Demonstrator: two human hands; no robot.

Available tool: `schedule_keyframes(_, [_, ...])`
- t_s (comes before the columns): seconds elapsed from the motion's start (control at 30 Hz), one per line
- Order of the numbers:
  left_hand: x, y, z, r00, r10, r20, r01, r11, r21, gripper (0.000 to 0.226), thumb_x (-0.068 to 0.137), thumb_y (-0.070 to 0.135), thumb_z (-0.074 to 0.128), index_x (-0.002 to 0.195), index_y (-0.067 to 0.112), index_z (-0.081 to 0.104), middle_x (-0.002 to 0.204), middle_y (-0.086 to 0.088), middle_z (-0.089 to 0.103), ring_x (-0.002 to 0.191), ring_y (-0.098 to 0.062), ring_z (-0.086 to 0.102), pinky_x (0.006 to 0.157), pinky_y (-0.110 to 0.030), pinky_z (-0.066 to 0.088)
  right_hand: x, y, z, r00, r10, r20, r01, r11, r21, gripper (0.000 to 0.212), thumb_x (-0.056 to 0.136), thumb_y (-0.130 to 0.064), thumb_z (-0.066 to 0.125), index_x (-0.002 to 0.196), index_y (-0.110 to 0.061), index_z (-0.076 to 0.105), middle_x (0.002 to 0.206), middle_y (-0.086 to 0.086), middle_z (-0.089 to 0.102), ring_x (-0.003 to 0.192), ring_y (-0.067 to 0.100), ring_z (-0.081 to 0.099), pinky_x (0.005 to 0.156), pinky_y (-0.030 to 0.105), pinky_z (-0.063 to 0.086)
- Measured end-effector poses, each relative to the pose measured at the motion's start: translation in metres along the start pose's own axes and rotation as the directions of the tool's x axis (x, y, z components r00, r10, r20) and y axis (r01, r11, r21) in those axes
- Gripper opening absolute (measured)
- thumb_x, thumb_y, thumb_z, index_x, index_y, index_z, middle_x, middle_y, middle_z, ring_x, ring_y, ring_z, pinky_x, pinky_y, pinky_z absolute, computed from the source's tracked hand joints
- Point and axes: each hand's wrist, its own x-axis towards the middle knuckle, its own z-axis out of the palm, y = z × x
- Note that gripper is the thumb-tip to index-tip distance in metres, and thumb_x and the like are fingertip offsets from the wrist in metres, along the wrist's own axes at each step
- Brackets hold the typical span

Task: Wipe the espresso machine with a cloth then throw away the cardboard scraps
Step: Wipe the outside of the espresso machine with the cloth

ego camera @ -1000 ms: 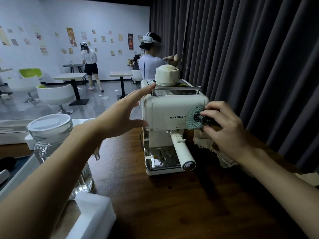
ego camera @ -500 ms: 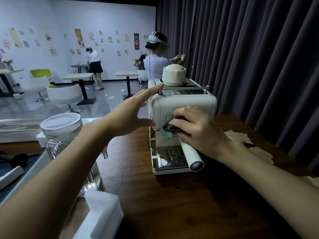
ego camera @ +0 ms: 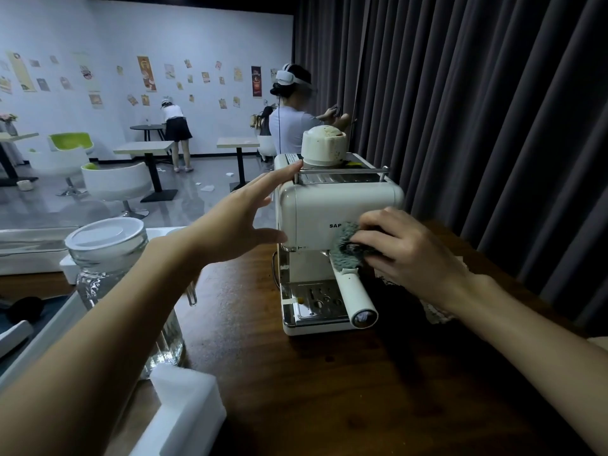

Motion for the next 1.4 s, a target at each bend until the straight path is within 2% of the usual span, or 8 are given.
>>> schedule_keyframes(0.13, [0.001,-0.003,0.001,1.000,0.002,-0.004,-0.002,1.000,-0.011,0.106,0.079,0.013,0.081,0.156,0.046,0.016,0.155,0.026,0.026,0.141,0.007,0.027,0.105,-0.004,0.027,-0.023,0.018,-0.008,0.998,0.064,-0.028,-0.064,0.998,-0.015,0.032,0.076,0.003,0.077,0.107,0.001,0.068,0.109,0.016,0.061,0.095,0.030,0.058,0.084,0.041,0.051])
schedule_keyframes(0.37, [0.001,-0.002,0.001,1.000,0.001,-0.003,-0.001,1.000,-0.008,0.107,0.078,0.015,0.082,0.153,0.052,0.014,0.154,0.029,0.025,0.142,0.007,0.027,0.108,-0.012,0.029,-0.032,0.020,-0.007,0.988,0.126,-0.095,-0.130,0.991,-0.035,0.029,0.078,0.004,0.075,0.106,0.004,0.069,0.107,0.018,0.061,0.094,0.031,0.058,0.085,0.039,0.051])
schedule_keyframes(0.6, [-0.001,0.000,-0.001,0.999,0.001,0.042,0.000,0.999,-0.042,0.105,0.083,0.016,0.079,0.156,0.049,0.010,0.155,0.023,0.027,0.143,0.005,0.029,0.113,-0.019,0.029,0.006,-0.004,-0.002,0.995,-0.019,-0.098,0.008,0.993,-0.116,0.030,0.071,-0.002,0.081,0.100,-0.001,0.071,0.101,0.016,0.065,0.088,0.033,0.063,0.074,0.040,0.046])
schedule_keyframes(0.73, [0.000,0.000,-0.002,0.999,-0.001,0.042,0.002,1.000,-0.006,0.106,0.083,0.018,0.079,0.156,0.048,0.008,0.155,0.020,0.028,0.142,-0.001,0.032,0.114,-0.022,0.030,0.028,-0.017,0.005,0.993,-0.071,-0.098,0.059,0.991,-0.122,0.034,0.068,-0.010,0.084,0.100,-0.007,0.072,0.102,0.012,0.066,0.090,0.031,0.064,0.075,0.039,0.040])
schedule_keyframes(0.97, [0.001,-0.005,-0.003,0.998,0.004,0.062,-0.004,1.000,0.002,0.100,0.090,0.002,0.068,0.157,0.047,0.009,0.154,0.024,0.025,0.142,0.004,0.028,0.109,-0.010,0.032,0.054,-0.033,0.020,0.983,-0.163,-0.084,0.149,0.977,-0.150,0.021,0.081,-0.022,0.070,0.100,-0.013,0.072,0.101,0.007,0.066,0.091,0.027,0.060,0.075,0.039,0.038])
schedule_keyframes(1.07, [0.002,-0.004,-0.003,0.998,0.009,0.057,-0.010,1.000,0.019,0.094,0.093,0.002,0.063,0.157,0.044,0.009,0.152,0.022,0.027,0.140,0.003,0.031,0.108,-0.009,0.032,0.057,-0.036,0.021,0.981,-0.174,-0.085,0.158,0.974,-0.161,0.020,0.084,-0.024,0.065,0.100,-0.013,0.071,0.098,0.007,0.065,0.088,0.027,0.060,0.074,0.039,0.039])
schedule_keyframes(1.23, [0.001,-0.004,-0.006,0.999,0.011,0.049,-0.012,0.999,0.031,0.091,0.094,0.005,0.063,0.157,0.044,0.011,0.156,0.009,0.034,0.142,-0.005,0.035,0.113,-0.023,0.035,0.068,-0.044,0.025,0.971,-0.223,-0.082,0.208,0.965,-0.160,0.015,0.089,-0.023,0.062,0.096,-0.016,0.073,0.095,0.006,0.066,0.084,0.026,0.059,0.073,0.038,0.037])
schedule_keyframes(1.4, [0.000,-0.002,-0.008,0.999,0.012,0.046,-0.013,1.000,0.023,0.089,0.094,0.006,0.063,0.157,0.043,0.012,0.156,0.015,0.032,0.143,-0.002,0.033,0.113,-0.022,0.034,0.050,-0.029,0.018,0.987,-0.161,-0.031,0.156,0.981,-0.115,0.023,0.080,-0.019,0.071,0.102,-0.015,0.073,0.105,0.007,0.066,0.093,0.029,0.061,0.075,0.040,0.041])
